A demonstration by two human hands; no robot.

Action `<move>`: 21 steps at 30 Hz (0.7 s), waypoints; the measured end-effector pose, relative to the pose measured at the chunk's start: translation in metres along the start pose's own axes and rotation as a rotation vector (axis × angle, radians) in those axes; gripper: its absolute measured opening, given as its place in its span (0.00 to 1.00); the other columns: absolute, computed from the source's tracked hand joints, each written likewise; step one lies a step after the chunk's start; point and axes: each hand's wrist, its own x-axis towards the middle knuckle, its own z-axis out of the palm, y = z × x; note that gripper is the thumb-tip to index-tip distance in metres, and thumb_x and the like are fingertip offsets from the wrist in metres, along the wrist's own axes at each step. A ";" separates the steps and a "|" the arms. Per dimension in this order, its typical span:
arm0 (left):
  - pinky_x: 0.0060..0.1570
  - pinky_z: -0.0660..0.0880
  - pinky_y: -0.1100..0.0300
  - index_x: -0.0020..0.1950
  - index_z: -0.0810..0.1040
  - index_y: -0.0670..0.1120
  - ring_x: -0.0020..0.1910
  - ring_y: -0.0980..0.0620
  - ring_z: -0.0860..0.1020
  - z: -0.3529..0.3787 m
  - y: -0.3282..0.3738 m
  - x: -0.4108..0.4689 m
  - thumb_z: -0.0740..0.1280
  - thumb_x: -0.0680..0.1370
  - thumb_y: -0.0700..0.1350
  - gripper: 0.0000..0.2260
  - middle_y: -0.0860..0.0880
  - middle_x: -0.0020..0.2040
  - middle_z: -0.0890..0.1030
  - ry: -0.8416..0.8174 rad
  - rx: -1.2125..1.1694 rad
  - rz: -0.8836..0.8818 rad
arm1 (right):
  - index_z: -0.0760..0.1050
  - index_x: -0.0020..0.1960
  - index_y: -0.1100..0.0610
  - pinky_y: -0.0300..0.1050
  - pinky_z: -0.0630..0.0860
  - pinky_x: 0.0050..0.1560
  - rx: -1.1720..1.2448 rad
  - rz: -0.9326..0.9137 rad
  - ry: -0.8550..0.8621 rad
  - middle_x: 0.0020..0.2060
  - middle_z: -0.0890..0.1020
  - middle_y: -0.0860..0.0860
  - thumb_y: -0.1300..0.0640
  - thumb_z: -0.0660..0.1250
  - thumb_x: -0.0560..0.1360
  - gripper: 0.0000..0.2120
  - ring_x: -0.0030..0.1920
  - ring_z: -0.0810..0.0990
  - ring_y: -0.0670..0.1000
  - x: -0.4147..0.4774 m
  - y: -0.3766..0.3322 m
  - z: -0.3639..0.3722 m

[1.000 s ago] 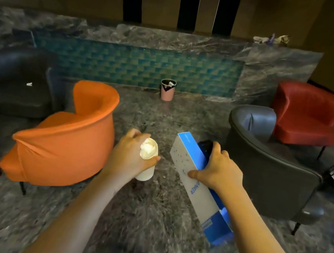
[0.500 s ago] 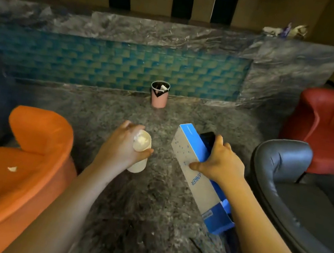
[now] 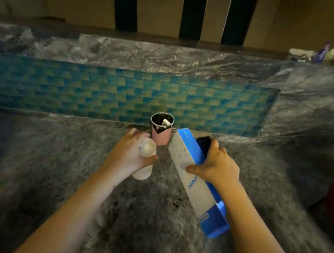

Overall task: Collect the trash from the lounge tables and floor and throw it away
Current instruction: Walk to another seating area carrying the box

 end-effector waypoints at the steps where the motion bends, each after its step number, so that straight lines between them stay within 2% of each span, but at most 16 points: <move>1: 0.45 0.67 0.59 0.61 0.74 0.46 0.50 0.51 0.72 0.002 -0.008 0.032 0.74 0.68 0.52 0.25 0.47 0.55 0.72 0.006 0.003 -0.001 | 0.55 0.68 0.56 0.49 0.71 0.43 0.005 -0.016 -0.001 0.60 0.70 0.55 0.37 0.72 0.62 0.45 0.56 0.75 0.58 0.036 -0.009 -0.004; 3: 0.47 0.69 0.58 0.62 0.73 0.45 0.51 0.48 0.73 0.009 -0.028 0.094 0.74 0.68 0.52 0.26 0.47 0.54 0.72 0.010 0.010 -0.021 | 0.55 0.69 0.56 0.49 0.71 0.43 0.001 -0.044 -0.007 0.60 0.70 0.55 0.37 0.72 0.62 0.46 0.56 0.75 0.58 0.106 -0.025 -0.003; 8: 0.45 0.66 0.59 0.61 0.74 0.44 0.51 0.47 0.73 0.060 -0.108 0.249 0.75 0.67 0.50 0.25 0.46 0.54 0.72 0.035 0.012 -0.053 | 0.55 0.68 0.56 0.49 0.71 0.41 -0.075 -0.084 -0.007 0.57 0.71 0.54 0.37 0.73 0.62 0.45 0.54 0.75 0.57 0.288 -0.050 0.034; 14: 0.52 0.70 0.55 0.65 0.71 0.45 0.55 0.46 0.72 0.103 -0.200 0.454 0.74 0.68 0.52 0.28 0.45 0.57 0.71 0.037 0.009 -0.027 | 0.52 0.71 0.55 0.50 0.71 0.43 -0.064 -0.071 -0.003 0.59 0.70 0.55 0.38 0.72 0.63 0.47 0.56 0.74 0.59 0.513 -0.088 0.051; 18: 0.47 0.66 0.61 0.66 0.70 0.45 0.53 0.47 0.72 0.119 -0.236 0.592 0.73 0.69 0.52 0.28 0.45 0.56 0.70 0.017 0.034 -0.010 | 0.51 0.71 0.54 0.50 0.71 0.41 -0.032 -0.054 0.031 0.59 0.70 0.56 0.39 0.72 0.63 0.47 0.56 0.74 0.59 0.640 -0.108 0.049; 21: 0.46 0.65 0.61 0.65 0.71 0.44 0.52 0.46 0.72 0.151 -0.262 0.676 0.74 0.68 0.51 0.28 0.45 0.56 0.70 -0.034 0.009 -0.032 | 0.50 0.71 0.55 0.49 0.70 0.40 -0.046 -0.009 0.003 0.60 0.69 0.56 0.39 0.73 0.63 0.47 0.56 0.74 0.59 0.723 -0.108 0.061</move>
